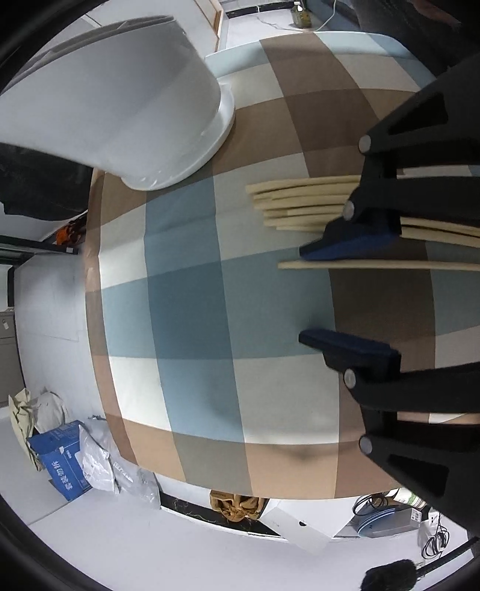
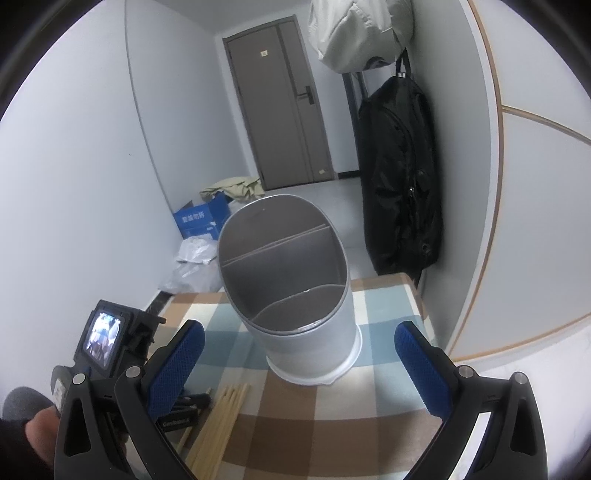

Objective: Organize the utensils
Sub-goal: 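Lower the left tool onto the wooden chopsticks and grasp one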

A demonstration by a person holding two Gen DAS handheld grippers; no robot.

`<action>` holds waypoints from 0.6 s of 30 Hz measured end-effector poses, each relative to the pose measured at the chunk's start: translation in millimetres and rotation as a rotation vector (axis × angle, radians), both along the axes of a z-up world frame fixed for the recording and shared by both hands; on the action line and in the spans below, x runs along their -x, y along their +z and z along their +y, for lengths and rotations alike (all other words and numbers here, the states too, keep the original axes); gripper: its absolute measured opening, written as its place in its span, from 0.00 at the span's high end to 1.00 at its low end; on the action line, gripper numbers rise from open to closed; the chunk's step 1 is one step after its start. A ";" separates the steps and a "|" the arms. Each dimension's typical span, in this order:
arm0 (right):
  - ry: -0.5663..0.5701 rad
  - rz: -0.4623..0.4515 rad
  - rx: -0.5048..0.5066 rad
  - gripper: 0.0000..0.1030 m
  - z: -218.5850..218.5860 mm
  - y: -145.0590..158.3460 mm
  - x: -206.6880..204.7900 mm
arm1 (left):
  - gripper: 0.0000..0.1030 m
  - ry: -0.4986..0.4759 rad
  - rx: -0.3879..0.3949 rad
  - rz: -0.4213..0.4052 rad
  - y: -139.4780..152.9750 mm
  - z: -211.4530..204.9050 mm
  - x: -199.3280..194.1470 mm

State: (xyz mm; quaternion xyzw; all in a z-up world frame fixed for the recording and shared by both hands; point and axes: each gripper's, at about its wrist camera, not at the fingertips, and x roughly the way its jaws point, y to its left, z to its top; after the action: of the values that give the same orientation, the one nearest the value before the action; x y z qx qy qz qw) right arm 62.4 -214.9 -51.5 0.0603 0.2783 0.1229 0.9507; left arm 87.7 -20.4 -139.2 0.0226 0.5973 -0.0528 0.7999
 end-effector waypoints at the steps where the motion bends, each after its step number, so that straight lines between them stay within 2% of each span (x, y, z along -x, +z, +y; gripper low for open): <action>1: 0.001 0.000 0.003 0.00 0.0 -0.1 0.4 | 0.80 -0.007 0.002 0.000 -0.8 -1.4 1.0; 6: 0.024 0.010 0.011 0.00 5.1 -2.1 -1.3 | 0.98 -0.027 0.015 0.015 -0.6 -3.8 -2.2; 11: 0.076 0.041 0.036 0.01 14.4 -9.2 -1.7 | 0.99 0.016 0.091 0.025 -1.1 11.2 -16.2; 14: 0.113 0.098 0.041 0.07 20.8 -17.2 -3.0 | 0.99 0.072 0.136 -0.012 5.2 30.2 -21.5; 18: 0.165 0.198 0.019 0.22 32.8 -31.7 -3.5 | 0.99 0.135 0.213 -0.100 28.3 47.4 -12.4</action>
State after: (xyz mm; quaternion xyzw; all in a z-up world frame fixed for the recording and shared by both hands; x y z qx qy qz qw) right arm 66.0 -182.2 -83.2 0.0402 0.3761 0.1916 0.9057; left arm 100.1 27.0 -110.9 -0.1003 0.5480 -0.0608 0.8282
